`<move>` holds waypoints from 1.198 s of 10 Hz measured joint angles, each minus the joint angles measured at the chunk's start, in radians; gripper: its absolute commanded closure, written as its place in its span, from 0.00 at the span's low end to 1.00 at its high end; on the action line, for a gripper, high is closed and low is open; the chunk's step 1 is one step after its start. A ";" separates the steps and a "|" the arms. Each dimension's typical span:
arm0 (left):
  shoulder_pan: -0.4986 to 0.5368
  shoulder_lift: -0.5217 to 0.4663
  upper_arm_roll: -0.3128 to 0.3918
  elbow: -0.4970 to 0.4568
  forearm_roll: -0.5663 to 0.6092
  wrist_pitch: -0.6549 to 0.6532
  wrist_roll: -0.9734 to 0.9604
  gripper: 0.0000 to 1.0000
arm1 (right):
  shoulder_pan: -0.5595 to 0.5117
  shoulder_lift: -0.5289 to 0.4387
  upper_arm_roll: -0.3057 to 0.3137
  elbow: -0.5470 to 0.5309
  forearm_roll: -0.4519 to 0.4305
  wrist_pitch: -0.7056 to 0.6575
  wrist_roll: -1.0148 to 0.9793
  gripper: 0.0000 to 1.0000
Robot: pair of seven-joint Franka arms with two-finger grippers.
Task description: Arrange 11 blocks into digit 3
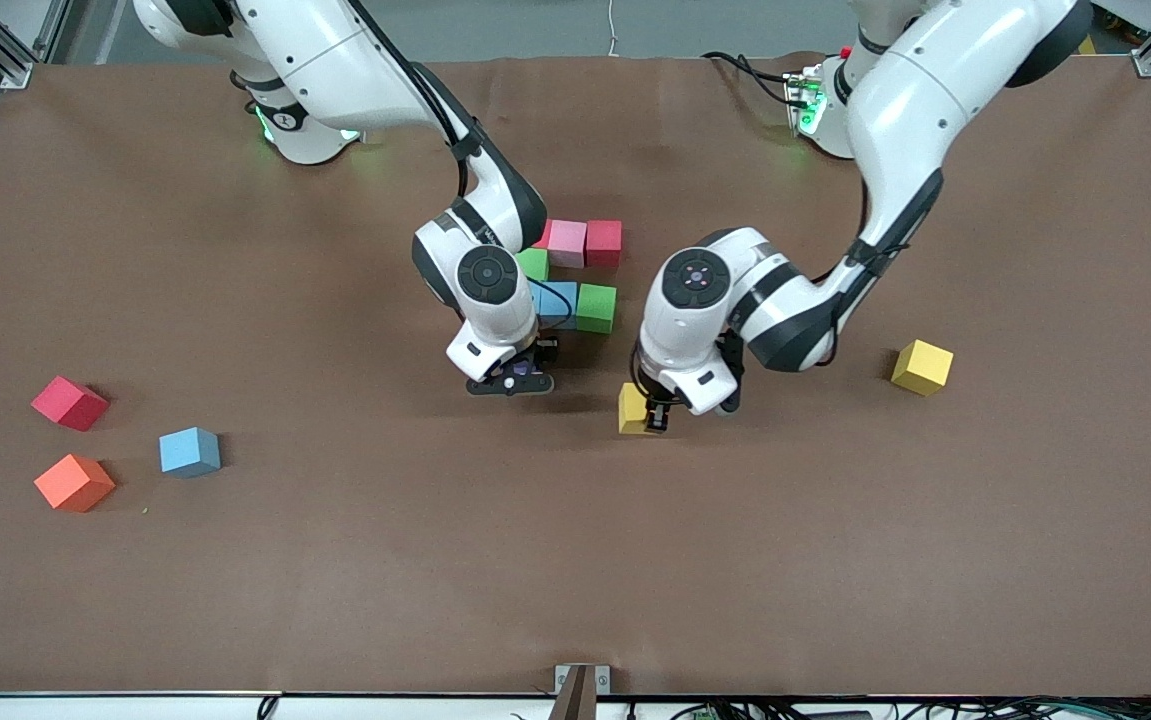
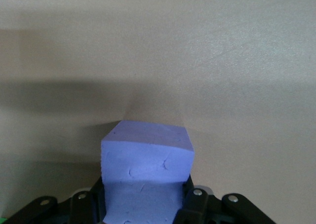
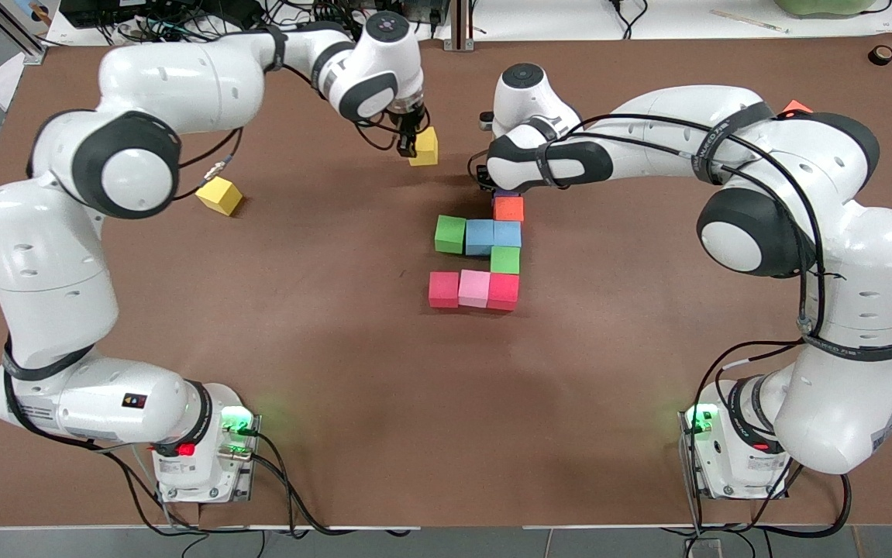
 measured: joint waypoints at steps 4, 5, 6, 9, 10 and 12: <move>-0.117 0.041 0.057 0.067 -0.044 -0.019 -0.005 0.79 | 0.000 0.000 -0.001 0.000 0.002 0.001 0.000 0.74; -0.124 0.047 0.057 0.067 -0.044 -0.019 -0.005 0.79 | -0.001 0.000 -0.001 0.000 0.002 0.001 0.000 0.59; -0.124 0.049 0.057 0.068 -0.044 -0.019 -0.005 0.79 | -0.001 0.000 -0.001 0.000 0.002 0.001 0.000 0.25; -0.123 0.049 0.060 0.078 -0.044 -0.019 -0.005 0.79 | -0.005 0.001 -0.005 -0.020 0.002 0.002 -0.001 0.01; -0.123 0.049 0.060 0.079 -0.044 -0.019 -0.005 0.79 | -0.007 0.002 -0.006 -0.027 0.002 0.004 -0.001 0.01; -0.123 0.049 0.060 0.080 -0.044 -0.019 -0.006 0.79 | -0.007 0.003 -0.006 -0.028 0.002 0.004 -0.001 0.01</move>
